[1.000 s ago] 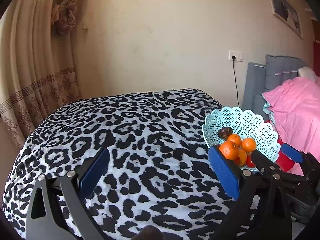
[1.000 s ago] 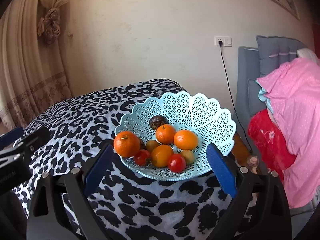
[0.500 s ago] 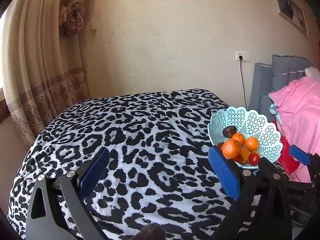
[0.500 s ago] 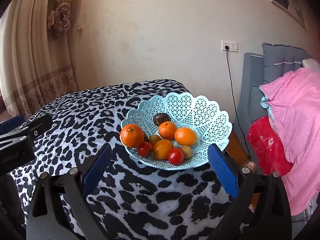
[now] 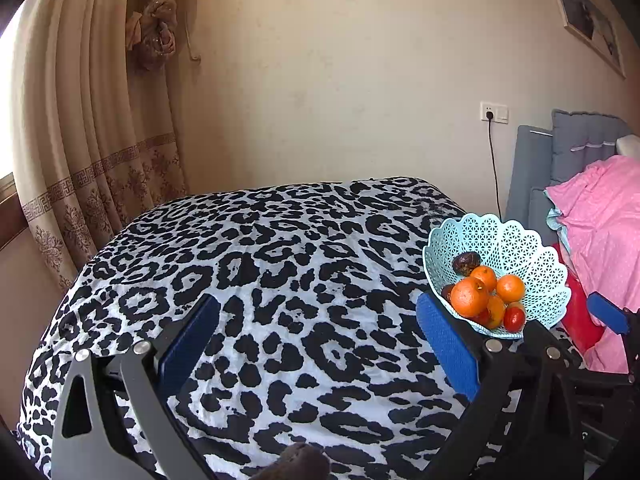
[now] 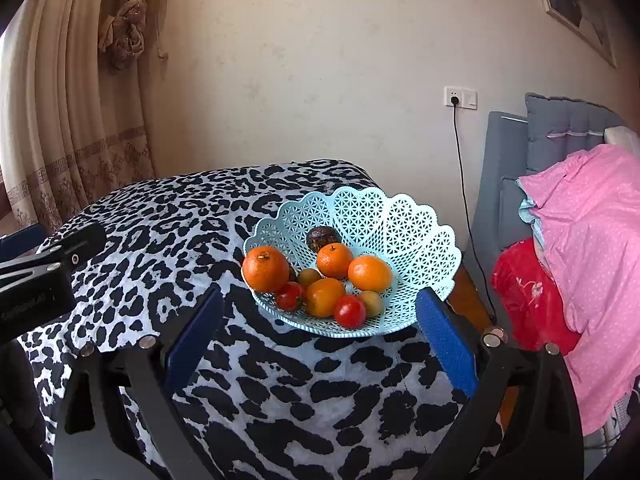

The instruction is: Organize fruits

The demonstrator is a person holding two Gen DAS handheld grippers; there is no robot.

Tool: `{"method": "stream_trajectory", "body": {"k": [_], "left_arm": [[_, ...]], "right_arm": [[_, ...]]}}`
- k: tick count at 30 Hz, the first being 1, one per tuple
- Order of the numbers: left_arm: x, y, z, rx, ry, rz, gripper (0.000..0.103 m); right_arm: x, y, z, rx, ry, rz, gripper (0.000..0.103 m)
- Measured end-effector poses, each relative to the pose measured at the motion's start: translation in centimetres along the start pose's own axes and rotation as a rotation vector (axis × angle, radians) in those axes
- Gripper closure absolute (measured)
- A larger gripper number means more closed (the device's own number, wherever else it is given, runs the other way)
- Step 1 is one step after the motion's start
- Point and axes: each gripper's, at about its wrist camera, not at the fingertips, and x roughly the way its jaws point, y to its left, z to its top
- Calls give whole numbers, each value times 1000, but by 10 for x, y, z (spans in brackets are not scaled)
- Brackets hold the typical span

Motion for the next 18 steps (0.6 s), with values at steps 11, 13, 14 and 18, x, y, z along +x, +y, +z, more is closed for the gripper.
{"method": "stream_trajectory", "body": {"k": [11,13,14,18], "left_arm": [[0,-6,0,27,-5,3,5],[0,-7,0,30,-4,0,5],[0,-7,-1,31,-3,-1,5],[0,-10,-2,40,-6,-7,5]], "right_arm": [[3,-1,0,-1,2,-13,5],[3,-1,1,-4,0,-15,5],[3,-1,1,-6,-1,-17,5],[3,0,0,-17,-1,-27,5]]}}
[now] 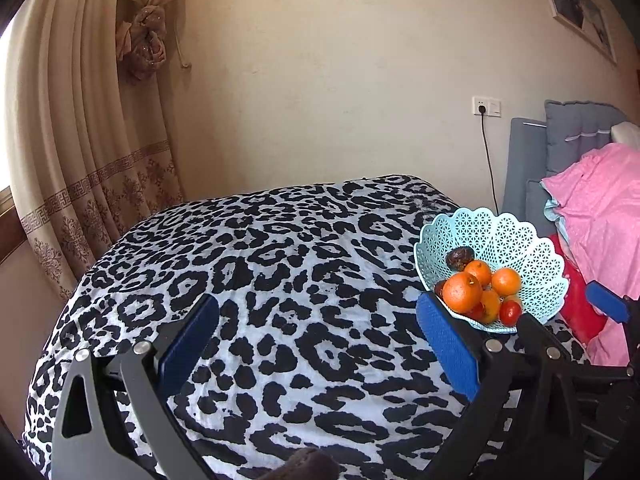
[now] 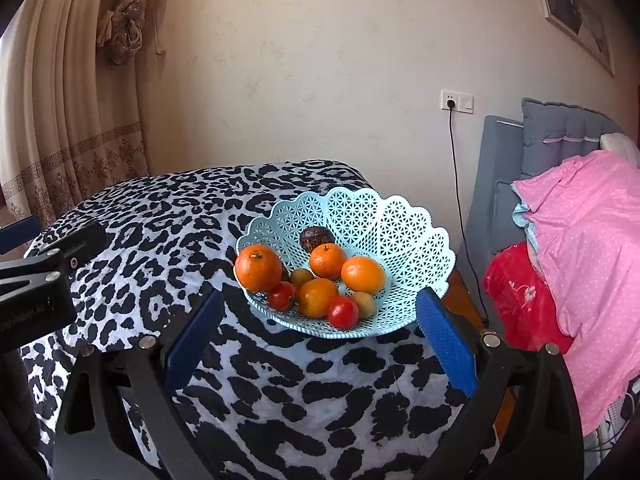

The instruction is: Organize fruits

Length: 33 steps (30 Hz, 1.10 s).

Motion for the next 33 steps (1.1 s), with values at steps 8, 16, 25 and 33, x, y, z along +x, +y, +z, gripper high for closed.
{"method": "stream_trajectory", "body": {"k": [8,16,25,33], "left_arm": [[2,-5,-3,14,8,-6,5],[5,-7,-4,23,13,-14,5],[6,-9,-5,33,17,-16,5],[8,-13,-6,47,19,-21,5]], "right_arm": [[1,1,-1,-6,2,-11,5],[4,-1,-2,-5,8,-22,5],[7,-1,-2,-6,11,-31,5],[7,-1,-3,-11,13,-35,5]]}}
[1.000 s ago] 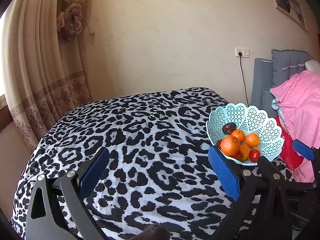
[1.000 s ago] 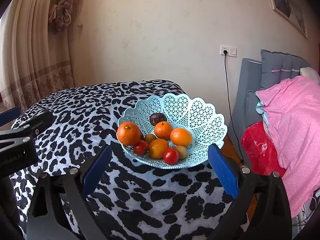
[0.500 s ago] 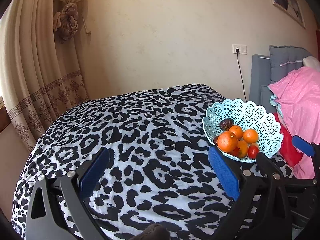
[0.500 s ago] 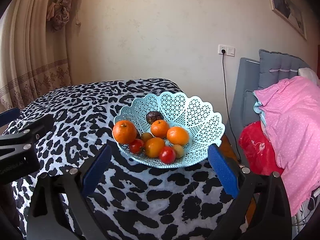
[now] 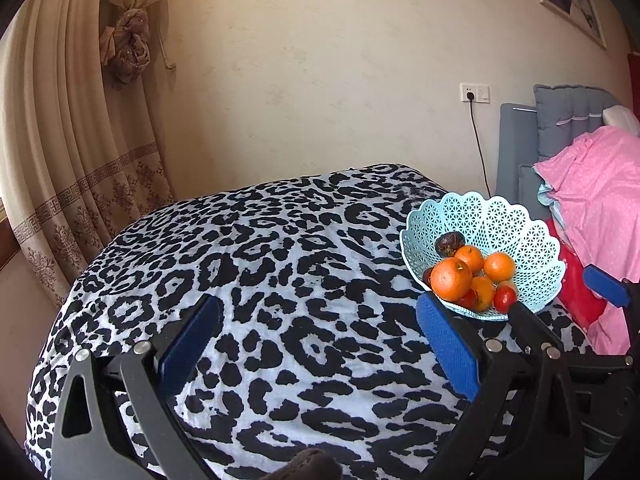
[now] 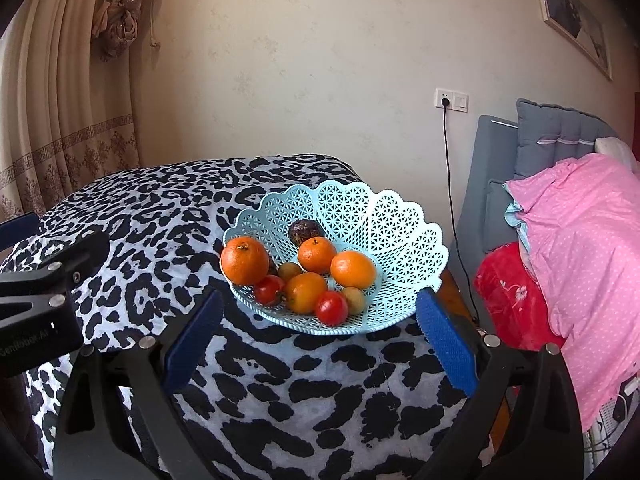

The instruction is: Organize fruits

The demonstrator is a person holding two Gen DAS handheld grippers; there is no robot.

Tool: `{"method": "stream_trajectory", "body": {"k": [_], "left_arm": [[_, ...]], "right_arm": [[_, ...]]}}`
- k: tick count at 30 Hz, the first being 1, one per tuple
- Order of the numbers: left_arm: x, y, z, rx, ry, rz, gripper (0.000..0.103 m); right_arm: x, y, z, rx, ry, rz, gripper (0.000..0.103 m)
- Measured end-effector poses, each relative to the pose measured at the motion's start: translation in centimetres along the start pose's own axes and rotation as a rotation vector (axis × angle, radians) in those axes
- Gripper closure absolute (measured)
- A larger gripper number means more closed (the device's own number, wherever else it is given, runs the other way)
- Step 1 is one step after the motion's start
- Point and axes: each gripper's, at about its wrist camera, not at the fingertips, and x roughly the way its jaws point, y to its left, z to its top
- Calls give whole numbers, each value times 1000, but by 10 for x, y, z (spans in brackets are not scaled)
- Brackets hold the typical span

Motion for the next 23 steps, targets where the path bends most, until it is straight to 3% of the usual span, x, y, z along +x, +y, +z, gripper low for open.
{"method": "stream_trajectory", "body": {"k": [15,20,23], "left_arm": [[-1,-8,-1,25,-4,-36,5],[8,15,-8,-46,73,-51,5],[12,47,-25,-79,129,3,5]], "right_arm": [[3,-2,-1,3,10,-5,5],[4,8,-3,-11,36,28,5],[-1,23,-5,-26,48,73,5]]}}
